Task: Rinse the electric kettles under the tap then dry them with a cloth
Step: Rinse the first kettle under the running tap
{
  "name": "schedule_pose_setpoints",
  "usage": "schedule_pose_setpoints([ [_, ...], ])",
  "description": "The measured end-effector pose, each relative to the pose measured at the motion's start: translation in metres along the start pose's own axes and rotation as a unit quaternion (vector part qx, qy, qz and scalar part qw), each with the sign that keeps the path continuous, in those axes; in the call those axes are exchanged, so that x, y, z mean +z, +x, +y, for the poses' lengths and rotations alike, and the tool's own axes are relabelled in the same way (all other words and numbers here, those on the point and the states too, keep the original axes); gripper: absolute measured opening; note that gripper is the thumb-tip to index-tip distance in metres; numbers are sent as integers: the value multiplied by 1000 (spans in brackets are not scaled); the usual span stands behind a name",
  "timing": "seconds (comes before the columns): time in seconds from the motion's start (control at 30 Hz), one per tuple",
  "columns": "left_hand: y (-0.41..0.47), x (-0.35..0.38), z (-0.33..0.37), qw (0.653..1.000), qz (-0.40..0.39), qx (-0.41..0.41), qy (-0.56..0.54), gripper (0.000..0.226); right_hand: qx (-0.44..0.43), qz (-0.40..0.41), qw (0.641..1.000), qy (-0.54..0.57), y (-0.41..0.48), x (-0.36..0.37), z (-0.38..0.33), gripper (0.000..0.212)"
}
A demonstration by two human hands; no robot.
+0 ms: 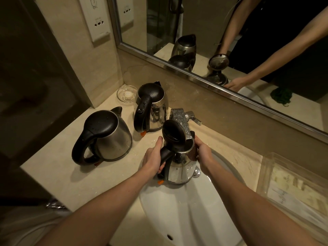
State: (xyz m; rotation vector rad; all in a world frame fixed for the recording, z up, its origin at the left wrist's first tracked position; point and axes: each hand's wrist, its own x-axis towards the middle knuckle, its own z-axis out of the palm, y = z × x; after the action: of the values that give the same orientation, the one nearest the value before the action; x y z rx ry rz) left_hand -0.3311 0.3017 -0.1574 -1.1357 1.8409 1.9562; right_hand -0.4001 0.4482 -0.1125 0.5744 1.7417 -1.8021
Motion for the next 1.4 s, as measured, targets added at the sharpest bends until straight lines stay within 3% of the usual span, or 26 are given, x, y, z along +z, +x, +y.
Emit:
schedule_pose_setpoints([
  [1.4,-3,-3,6,1000,-4,11,3,72,-2,11,1000,-14,0,2,-1,37],
])
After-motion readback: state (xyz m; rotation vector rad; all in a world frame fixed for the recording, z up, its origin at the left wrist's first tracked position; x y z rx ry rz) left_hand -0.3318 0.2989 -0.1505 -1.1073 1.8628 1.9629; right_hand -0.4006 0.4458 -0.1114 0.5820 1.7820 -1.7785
